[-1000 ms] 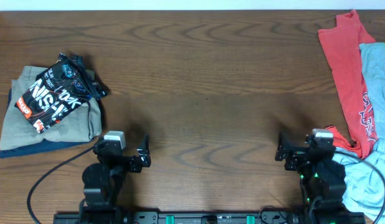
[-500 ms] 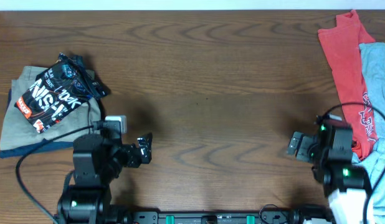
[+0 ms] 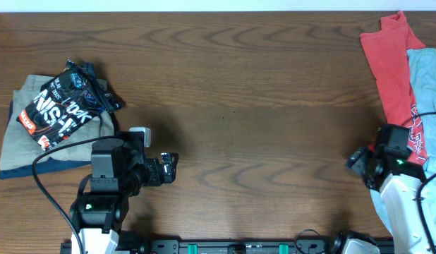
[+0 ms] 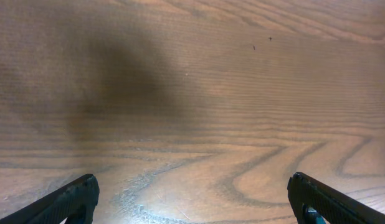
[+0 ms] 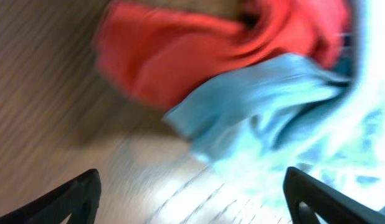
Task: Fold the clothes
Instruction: 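Reach the right gripper into the right clothing pile toward the light blue shirt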
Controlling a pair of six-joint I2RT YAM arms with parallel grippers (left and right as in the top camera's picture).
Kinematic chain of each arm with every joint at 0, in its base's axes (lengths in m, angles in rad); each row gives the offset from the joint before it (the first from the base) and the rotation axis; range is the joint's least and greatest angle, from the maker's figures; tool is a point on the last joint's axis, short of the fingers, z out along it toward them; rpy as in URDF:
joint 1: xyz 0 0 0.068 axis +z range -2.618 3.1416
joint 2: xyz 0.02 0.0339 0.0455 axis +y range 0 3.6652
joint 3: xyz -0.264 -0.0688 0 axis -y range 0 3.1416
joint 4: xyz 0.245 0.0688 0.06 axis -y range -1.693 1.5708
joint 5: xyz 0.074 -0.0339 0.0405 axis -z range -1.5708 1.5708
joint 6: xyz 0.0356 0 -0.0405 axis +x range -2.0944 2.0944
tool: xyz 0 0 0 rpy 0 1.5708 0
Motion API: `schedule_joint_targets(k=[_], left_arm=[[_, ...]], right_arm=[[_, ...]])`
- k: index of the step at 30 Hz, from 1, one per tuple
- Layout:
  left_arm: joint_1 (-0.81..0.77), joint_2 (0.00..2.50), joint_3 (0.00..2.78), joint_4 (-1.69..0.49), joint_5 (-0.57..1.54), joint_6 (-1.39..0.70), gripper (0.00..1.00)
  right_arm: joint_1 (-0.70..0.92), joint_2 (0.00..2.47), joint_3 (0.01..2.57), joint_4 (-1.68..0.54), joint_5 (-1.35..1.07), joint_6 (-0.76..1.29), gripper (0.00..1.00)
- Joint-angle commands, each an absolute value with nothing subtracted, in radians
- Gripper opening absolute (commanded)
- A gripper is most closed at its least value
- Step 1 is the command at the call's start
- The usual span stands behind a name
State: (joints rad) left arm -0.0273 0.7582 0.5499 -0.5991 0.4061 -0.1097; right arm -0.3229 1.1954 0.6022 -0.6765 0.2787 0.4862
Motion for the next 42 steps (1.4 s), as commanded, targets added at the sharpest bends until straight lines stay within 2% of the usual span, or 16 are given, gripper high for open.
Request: schedule_joint_targets(k=[1, 14, 24, 26, 31, 32, 36, 42], left_arm=[[-0.025, 0.77, 0.569, -0.602, 0.419, -0.122, 0.98], [-0.025, 0.772, 0.569, -0.601, 0.419, -0.122, 0.98], [-0.025, 0.772, 0.569, -0.601, 0.419, -0.122, 0.98], [-0.025, 0.772, 0.569, -0.602, 0.419, -0.122, 0.98], [-0.025, 0.772, 0.569, -0.601, 0.419, -0.122, 0.98], [-0.025, 0.772, 0.569, -0.601, 0.419, -0.122, 0.98], [-0.025, 0.772, 0.569, -0.601, 0.419, -0.122, 0.98], [-0.025, 0.772, 0.569, -0.602, 0.419, -0.122, 0.98]], right_arm=[[-0.385, 1.212, 0.623, -0.651, 0.337, 0.55, 0.88], [-0.559, 1.254, 0.6, -0.586, 0.34, 0.591, 0.7], [-0.597, 1.33, 0.593, -0.522, 0.339, 0.591, 0.53], [-0.597, 1.349, 0.593, -0.512, 0.336, 0.591, 0.45], [-0.597, 1.38, 0.593, -0.512, 0.337, 0.591, 0.04], [-0.597, 1.378, 0.593, -0.512, 0.336, 0.591, 0.01], [-0.598, 1.354, 0.61, -0.532, 0.283, 0.59, 0.01], [-0.598, 1.26, 0.774, -0.702, 0.208, 0.545, 0.01]])
